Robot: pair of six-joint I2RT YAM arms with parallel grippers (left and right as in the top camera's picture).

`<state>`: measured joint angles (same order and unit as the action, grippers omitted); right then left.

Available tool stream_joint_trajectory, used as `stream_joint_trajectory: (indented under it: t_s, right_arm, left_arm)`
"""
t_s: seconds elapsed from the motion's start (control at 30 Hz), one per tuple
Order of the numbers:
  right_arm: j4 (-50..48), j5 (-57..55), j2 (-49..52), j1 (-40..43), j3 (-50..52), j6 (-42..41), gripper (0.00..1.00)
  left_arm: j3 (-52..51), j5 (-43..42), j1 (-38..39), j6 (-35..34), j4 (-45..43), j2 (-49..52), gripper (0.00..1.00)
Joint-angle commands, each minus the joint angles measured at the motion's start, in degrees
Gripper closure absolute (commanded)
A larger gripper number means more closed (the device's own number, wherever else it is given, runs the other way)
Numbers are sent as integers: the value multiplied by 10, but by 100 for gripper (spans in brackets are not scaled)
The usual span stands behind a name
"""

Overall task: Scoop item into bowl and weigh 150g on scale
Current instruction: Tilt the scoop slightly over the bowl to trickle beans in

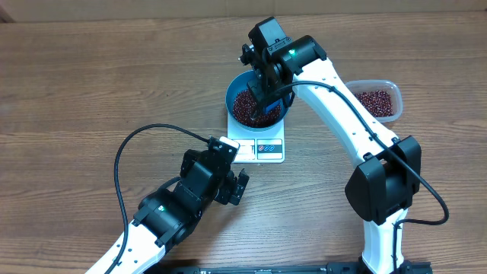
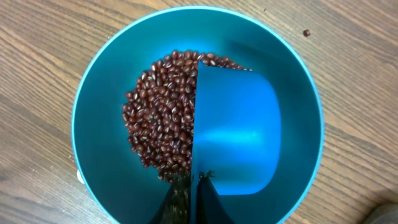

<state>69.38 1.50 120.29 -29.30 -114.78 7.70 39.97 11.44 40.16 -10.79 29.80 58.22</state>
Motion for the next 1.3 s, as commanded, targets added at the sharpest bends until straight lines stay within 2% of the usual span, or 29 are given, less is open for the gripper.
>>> stream_joint_trajectory:
  t_s: [0.0, 0.37, 0.77, 1.27]
  right_arm:
    - [3, 17, 3, -3, 1, -2, 96]
    - [7, 32, 3, 5, -8, -2, 96]
    - [49, 126, 0, 50, -56, 0, 96]
    - [60, 127, -7, 56, -94, 0, 96]
  left_arm:
    - [-4, 10, 3, -10, 0, 3, 1]
    - [-4, 10, 3, -10, 0, 3, 1]
    - [-4, 10, 4, -10, 0, 3, 0]
    - [-4, 10, 3, -10, 0, 3, 1]
